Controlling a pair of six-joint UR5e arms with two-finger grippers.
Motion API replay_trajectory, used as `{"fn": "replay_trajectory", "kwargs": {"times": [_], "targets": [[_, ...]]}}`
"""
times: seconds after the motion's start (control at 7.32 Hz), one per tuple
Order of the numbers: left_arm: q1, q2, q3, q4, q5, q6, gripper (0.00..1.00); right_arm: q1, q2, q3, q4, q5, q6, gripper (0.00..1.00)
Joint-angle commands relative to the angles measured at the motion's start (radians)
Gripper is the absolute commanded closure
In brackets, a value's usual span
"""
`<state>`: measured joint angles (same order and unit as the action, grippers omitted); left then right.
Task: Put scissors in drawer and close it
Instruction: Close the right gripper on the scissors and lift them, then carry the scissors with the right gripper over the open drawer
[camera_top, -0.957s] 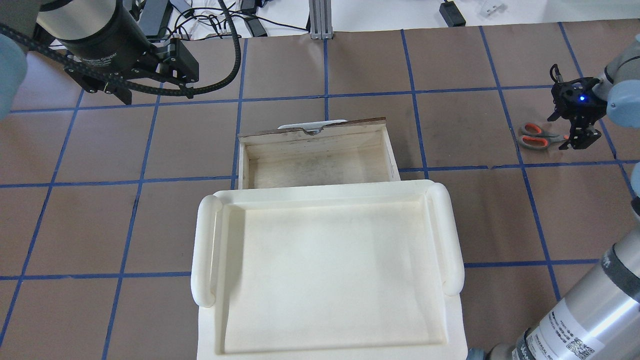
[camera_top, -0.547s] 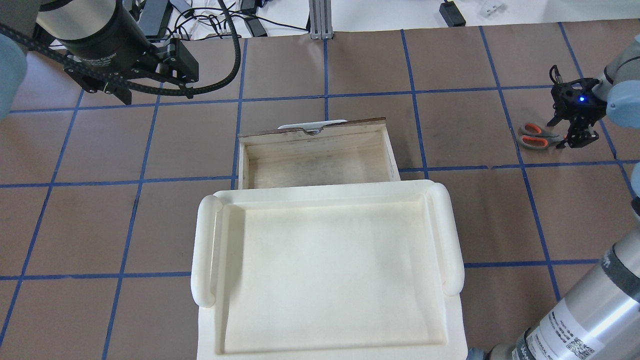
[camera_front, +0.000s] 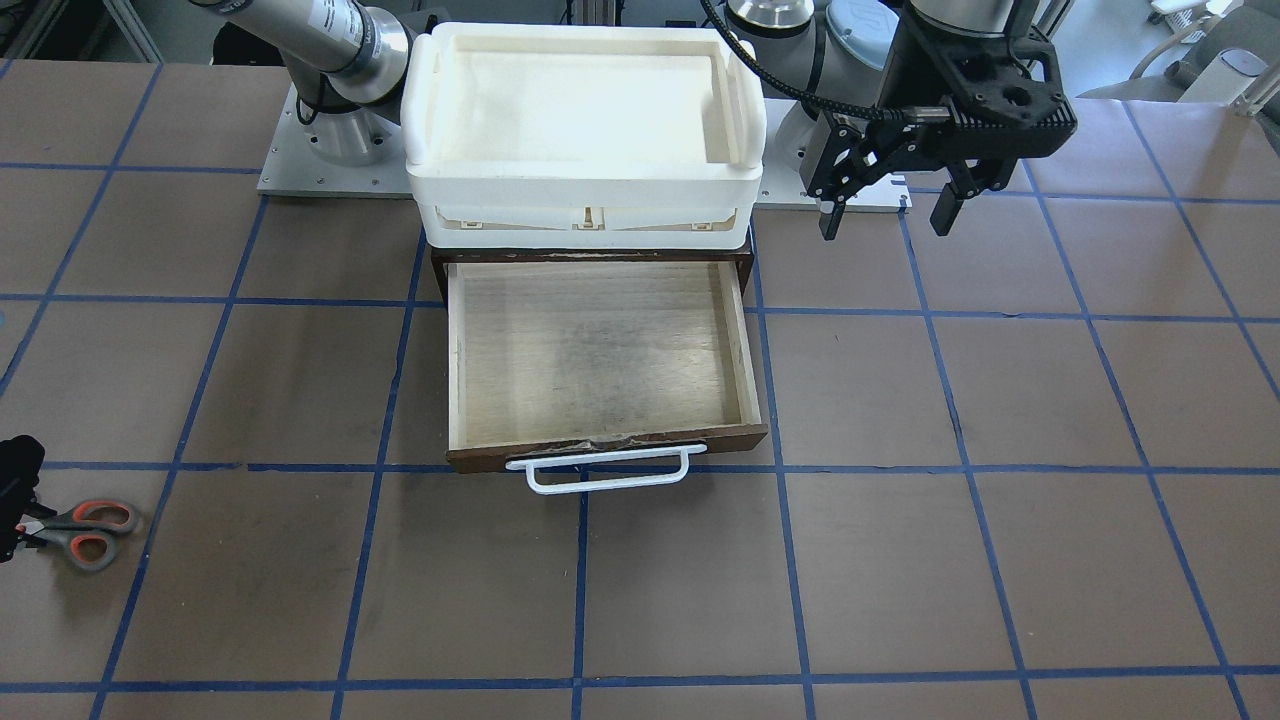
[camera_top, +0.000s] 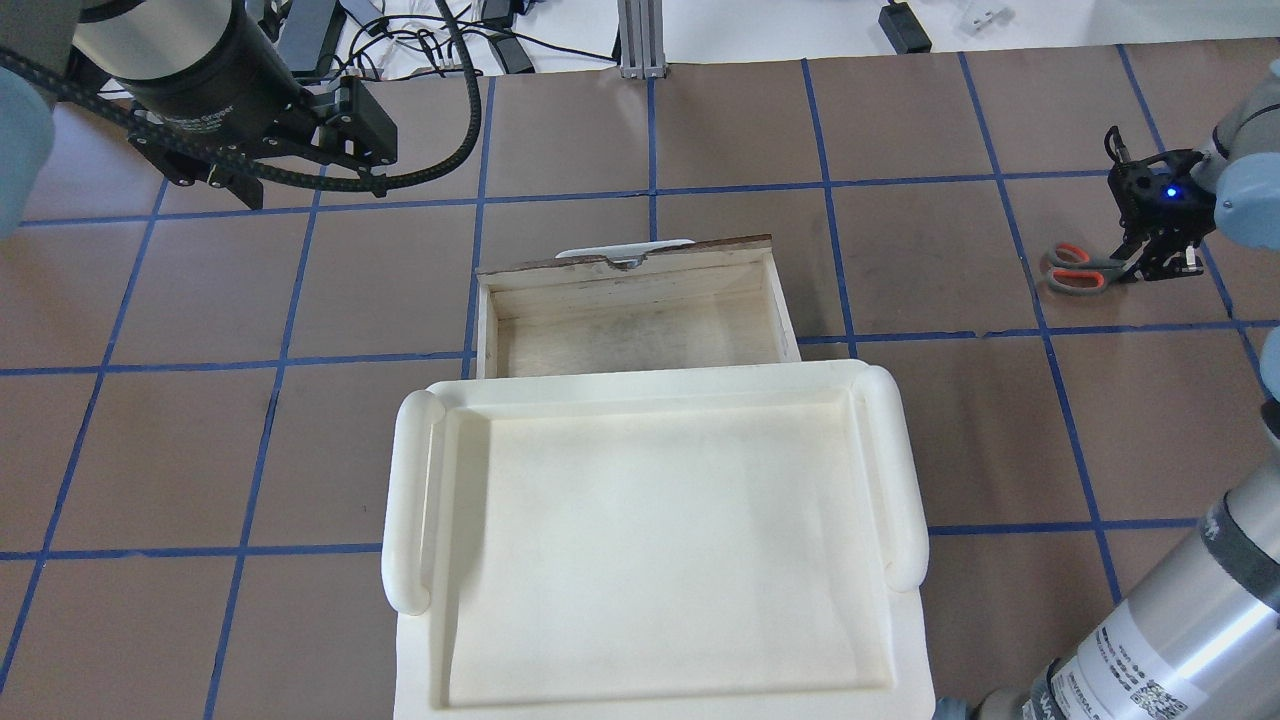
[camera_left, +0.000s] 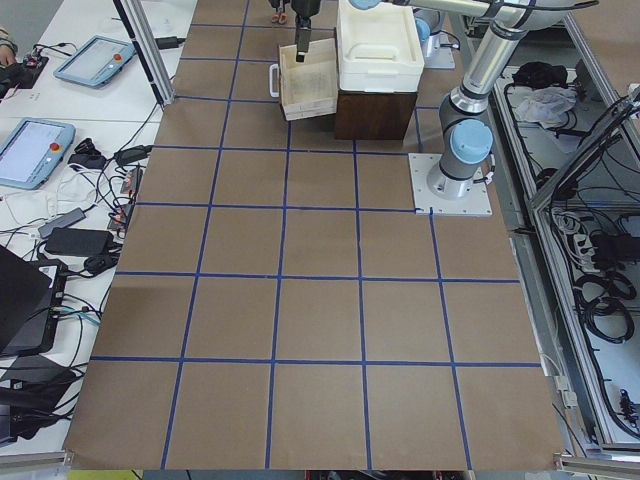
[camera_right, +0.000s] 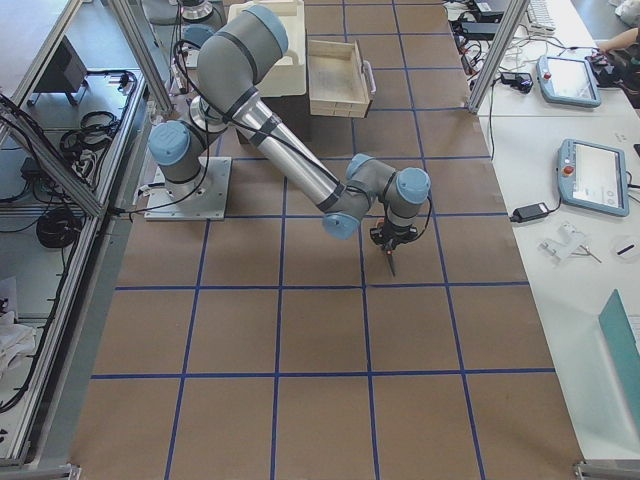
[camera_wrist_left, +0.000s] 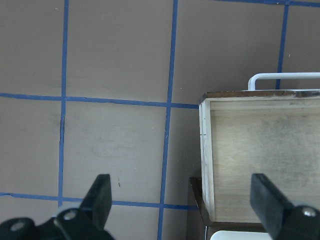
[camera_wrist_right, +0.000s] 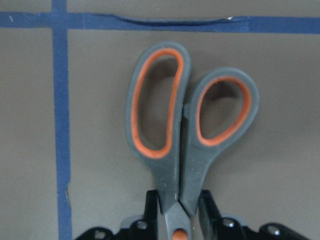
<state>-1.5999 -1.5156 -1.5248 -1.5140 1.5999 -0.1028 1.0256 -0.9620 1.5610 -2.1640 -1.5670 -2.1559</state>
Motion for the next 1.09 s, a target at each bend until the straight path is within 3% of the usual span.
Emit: {"fn": "replay_trajectory", "kwargs": {"times": [0.0,0.27,0.55,0.96], "targets": [[0.0,0.0,0.0,0.0,0.0,0.0,0.0,0.007,-0.042,0.001,0.018,0.001,0.002,1.0],[0.0,0.0,0.0,-0.002,0.0,0.002,0.0,0.089,-0.134,0.001,0.1,-0.004,0.031,1.0],[0.0,0.0,0.0,-0.002,0.0,0.0,0.0,0.201,-0.249,0.001,0.234,0.002,0.157,1.0],[0.0,0.0,0.0,-0.006,0.0,0.002,0.0,0.411,-0.326,-0.002,0.306,-0.004,0.437,1.0]]}}
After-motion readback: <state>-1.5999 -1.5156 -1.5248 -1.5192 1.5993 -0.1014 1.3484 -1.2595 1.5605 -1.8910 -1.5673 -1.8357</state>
